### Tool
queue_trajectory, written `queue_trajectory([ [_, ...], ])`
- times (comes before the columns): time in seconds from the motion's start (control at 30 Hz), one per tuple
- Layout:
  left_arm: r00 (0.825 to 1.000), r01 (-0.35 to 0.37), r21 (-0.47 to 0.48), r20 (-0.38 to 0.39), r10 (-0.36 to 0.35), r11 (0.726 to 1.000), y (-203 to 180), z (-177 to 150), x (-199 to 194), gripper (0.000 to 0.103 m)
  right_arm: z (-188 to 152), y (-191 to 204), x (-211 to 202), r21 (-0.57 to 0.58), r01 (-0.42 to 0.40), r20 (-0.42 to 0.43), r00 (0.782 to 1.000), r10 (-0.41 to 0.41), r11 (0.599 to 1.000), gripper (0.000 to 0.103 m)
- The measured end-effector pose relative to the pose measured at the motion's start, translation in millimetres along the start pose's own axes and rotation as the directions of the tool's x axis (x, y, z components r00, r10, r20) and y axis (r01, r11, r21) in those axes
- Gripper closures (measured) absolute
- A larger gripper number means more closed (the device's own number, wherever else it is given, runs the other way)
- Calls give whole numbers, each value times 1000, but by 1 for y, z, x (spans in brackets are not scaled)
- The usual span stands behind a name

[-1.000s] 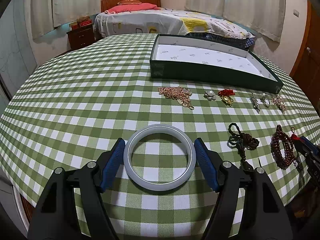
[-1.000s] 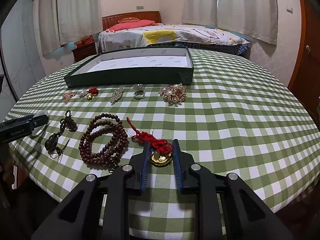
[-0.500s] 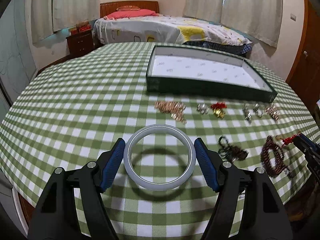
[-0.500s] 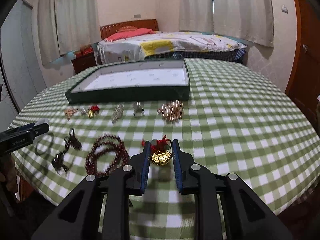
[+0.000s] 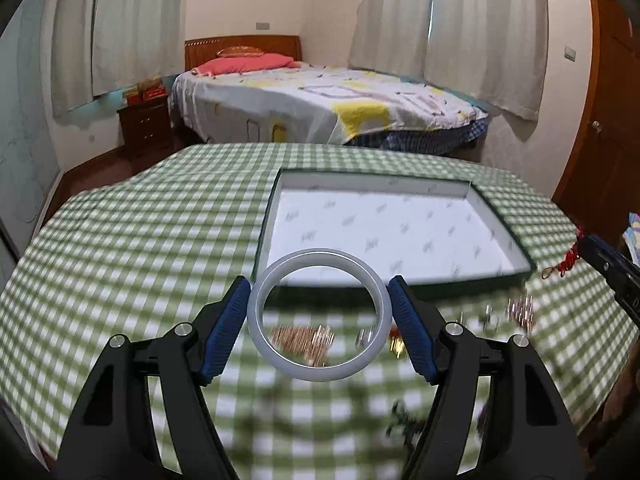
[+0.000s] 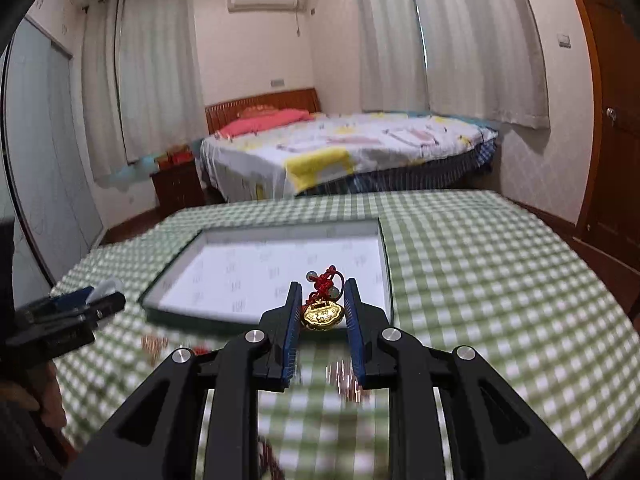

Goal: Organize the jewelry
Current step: 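Carry the bangle and pendant into the green box and open both tools, then lift both open tools out of the box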

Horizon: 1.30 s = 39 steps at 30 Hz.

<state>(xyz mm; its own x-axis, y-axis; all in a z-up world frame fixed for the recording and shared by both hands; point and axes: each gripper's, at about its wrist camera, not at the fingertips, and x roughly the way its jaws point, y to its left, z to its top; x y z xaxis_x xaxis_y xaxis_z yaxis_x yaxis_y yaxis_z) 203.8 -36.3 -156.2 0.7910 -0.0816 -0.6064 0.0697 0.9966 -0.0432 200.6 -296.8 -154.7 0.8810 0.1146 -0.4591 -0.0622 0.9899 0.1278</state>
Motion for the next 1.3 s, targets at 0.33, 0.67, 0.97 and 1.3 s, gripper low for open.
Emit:
queue_trajectory([
  [0.33,1000,17,58,-23,-16,998,-20,34,82,34,11,-10,86,49,6,-94,996,-1,999,81],
  [0.67,981,34,41,-190,-26,999,-15,14,140,34,-10,-15,128,51,36,-252,968,-22,998,80],
  [0.97,971,47,28,-236,-39,999,-15,9,147,32,-12,-14,134,36,46,-287,957,-34,998,72],
  [1.3,982,32,21,-187,-28,999,-14,12,126,25,-15,-9,112,24,50,-246,968,-42,998,63],
])
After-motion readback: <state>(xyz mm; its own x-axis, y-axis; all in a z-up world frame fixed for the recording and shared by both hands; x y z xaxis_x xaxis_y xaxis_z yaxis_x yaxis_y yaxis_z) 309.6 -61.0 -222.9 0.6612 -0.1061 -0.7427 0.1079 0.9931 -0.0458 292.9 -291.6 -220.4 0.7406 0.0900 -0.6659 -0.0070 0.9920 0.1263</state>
